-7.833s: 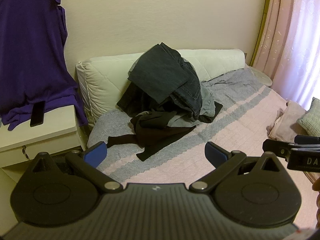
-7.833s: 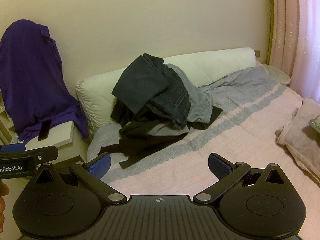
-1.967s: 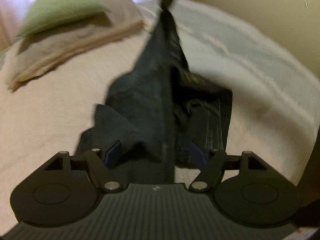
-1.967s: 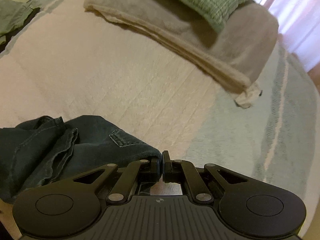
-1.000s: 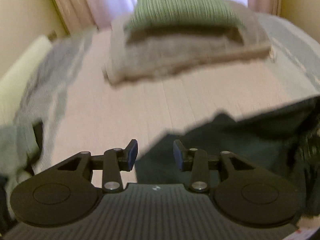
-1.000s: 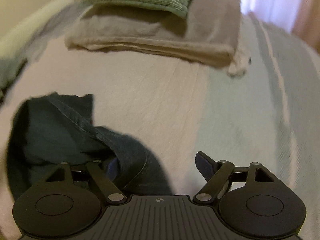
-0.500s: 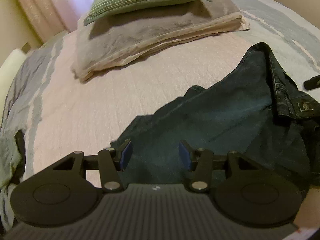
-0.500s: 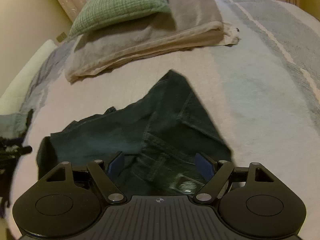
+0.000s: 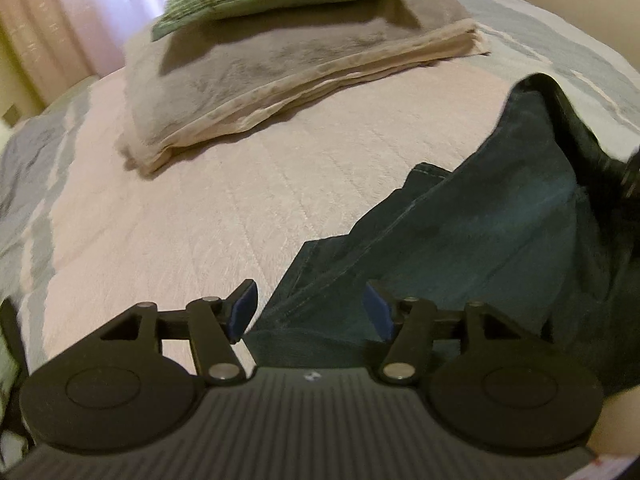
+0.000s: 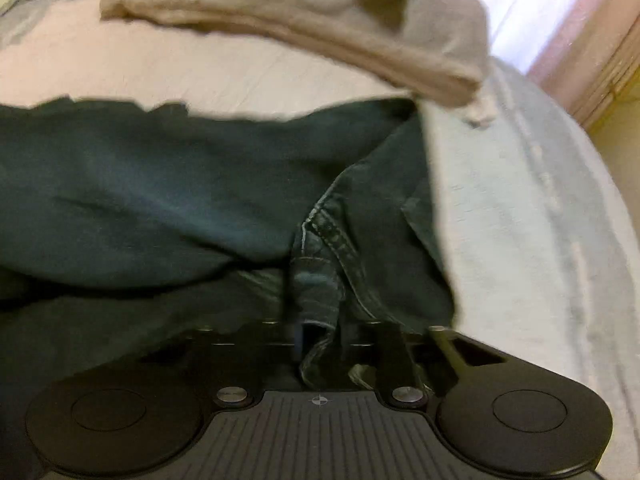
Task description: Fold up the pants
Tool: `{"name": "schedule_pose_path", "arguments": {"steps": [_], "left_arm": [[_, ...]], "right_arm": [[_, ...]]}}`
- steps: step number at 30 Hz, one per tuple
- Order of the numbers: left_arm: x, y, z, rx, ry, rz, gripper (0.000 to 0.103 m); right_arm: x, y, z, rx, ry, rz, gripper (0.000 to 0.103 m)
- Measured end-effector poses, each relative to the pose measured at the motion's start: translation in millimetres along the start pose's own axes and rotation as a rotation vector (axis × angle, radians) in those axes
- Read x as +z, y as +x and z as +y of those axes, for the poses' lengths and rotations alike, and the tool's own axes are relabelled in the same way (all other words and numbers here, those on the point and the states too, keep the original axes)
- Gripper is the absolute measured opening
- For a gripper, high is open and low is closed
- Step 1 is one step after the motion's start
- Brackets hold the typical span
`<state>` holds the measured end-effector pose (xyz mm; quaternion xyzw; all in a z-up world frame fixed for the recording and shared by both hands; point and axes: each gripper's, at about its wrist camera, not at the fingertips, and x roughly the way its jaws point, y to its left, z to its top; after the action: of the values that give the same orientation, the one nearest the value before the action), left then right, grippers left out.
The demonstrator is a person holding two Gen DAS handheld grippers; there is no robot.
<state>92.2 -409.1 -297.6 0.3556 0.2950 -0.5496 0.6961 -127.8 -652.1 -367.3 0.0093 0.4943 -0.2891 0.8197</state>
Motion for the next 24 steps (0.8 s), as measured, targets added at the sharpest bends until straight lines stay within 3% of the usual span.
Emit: {"name": "schedule_pose_path", "arguments": {"steps": [6,10,12,14,16,18,20,24], "left_arm": [[13,36,15,-0.130,0.170,0.010,0.056],[17,76,23,-0.249,0.257,0.080,0.052],[16,95,26,-0.283,0.308,0.132,0.041],[14,107,31,-0.326,0.327,0.179,0.040],[13,112,35,-0.372,0.328,0.211,0.028],[12,107,32,-0.381,0.368,0.229,0.011],[11,99,29,-0.383,0.394,0.246,0.000],[19,50,31,-0.302,0.381,0.173,0.000]], "right_arm": [[-14,-47,-93,-0.119,0.117,-0.016,0.004],[-34,-54,-125,-0.181,0.162,-0.003,0.004],[-40,-54,-130,-0.196,0.158,0.000,0.004],[-41,-53,-130,-0.202,0.155,-0.004,0.004],[-41,-54,-128,-0.203,0.152,-0.012,0.004],[-39,-53,-128,-0.194,0.158,-0.016,0.004],[-38,-59,-133,-0.179,0.168,-0.027,0.004],[-29,-89,-145,-0.154,0.165,-0.065,0.004]]}}
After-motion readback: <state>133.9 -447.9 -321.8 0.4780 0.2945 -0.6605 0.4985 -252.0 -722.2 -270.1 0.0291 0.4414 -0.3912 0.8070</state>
